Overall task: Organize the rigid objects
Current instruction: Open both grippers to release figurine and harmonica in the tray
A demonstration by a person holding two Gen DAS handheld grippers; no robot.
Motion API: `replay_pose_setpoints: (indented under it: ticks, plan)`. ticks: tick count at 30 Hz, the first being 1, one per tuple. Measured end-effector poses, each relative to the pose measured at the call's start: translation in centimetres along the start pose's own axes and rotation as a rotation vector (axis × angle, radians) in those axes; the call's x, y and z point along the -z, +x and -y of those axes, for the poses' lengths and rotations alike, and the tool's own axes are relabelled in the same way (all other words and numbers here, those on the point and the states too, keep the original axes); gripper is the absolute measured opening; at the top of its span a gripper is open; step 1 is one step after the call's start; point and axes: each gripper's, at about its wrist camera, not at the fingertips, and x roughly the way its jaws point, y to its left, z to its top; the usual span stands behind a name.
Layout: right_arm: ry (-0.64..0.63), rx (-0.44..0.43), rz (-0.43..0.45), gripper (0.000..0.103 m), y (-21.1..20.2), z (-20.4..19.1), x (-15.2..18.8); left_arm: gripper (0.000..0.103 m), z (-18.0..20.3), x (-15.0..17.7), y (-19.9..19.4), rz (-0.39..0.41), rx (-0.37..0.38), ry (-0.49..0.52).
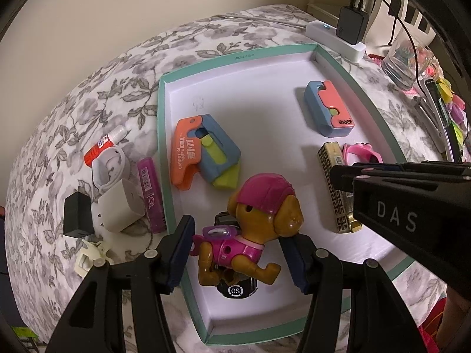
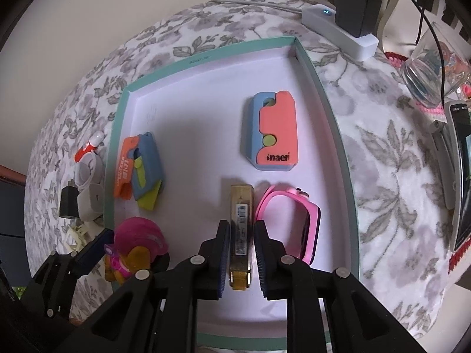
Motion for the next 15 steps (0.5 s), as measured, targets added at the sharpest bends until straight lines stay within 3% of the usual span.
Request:
replay_pose_setpoints:
  ticks: [6,8,12,15]
  plan:
    - [-0.008,-0.002,0.013,0.02,-0.4,-0.2,-0.1,0.061,-0.5,-0.1,-0.1,-0.005,0.007,-0.022]
    - [-0.01,0.0,0.022,0.02,-0.8,-0.3,-0.1,0.068,-0.7,-0.3,-0.4,0.005,0.016,-0.027]
    - [-0.015,0.014,0.042,0.039,-1.4,-0.6,-0.2,0.072,-1.3,-0.5,-1.3,0.03,0.03,-0.044]
    - [-0.009,0.014,0.061,0.039,-1.8,-0.5,-0.4,0.073,-1.6,-0.6,-1.7,0.037,0.032,-0.053]
